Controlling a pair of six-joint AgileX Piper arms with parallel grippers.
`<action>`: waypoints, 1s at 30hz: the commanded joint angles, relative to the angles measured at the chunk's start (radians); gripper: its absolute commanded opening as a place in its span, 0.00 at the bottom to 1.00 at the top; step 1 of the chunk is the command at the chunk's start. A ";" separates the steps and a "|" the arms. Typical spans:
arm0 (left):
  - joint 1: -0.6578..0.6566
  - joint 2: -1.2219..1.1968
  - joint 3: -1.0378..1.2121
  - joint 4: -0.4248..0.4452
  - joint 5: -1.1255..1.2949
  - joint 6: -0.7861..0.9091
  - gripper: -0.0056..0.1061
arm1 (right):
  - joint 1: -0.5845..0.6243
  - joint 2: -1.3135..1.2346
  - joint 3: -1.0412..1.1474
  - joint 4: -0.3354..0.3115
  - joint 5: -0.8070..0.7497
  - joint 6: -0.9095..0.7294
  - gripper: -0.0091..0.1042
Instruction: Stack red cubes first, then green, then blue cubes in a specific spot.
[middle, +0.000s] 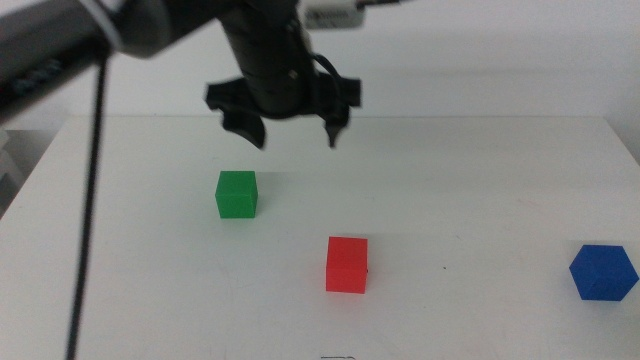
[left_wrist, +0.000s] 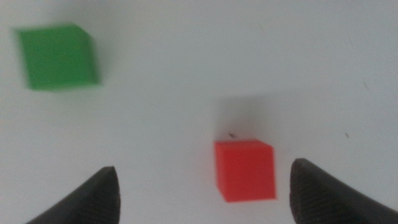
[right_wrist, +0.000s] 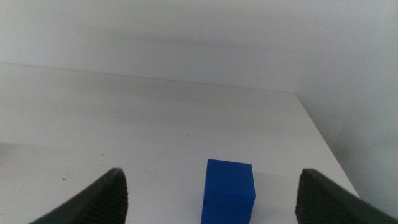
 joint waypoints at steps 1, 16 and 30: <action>0.025 -0.087 -0.025 0.056 0.073 0.001 0.89 | -0.003 -0.015 -0.010 -0.013 -0.078 -0.005 0.91; 0.260 -0.071 -0.025 -0.028 -0.005 0.156 0.89 | -0.003 -0.015 -0.010 -0.013 -0.078 -0.005 0.91; 0.291 0.097 -0.025 -0.064 -0.129 0.198 0.89 | -0.003 -0.015 -0.010 -0.013 -0.078 -0.005 0.91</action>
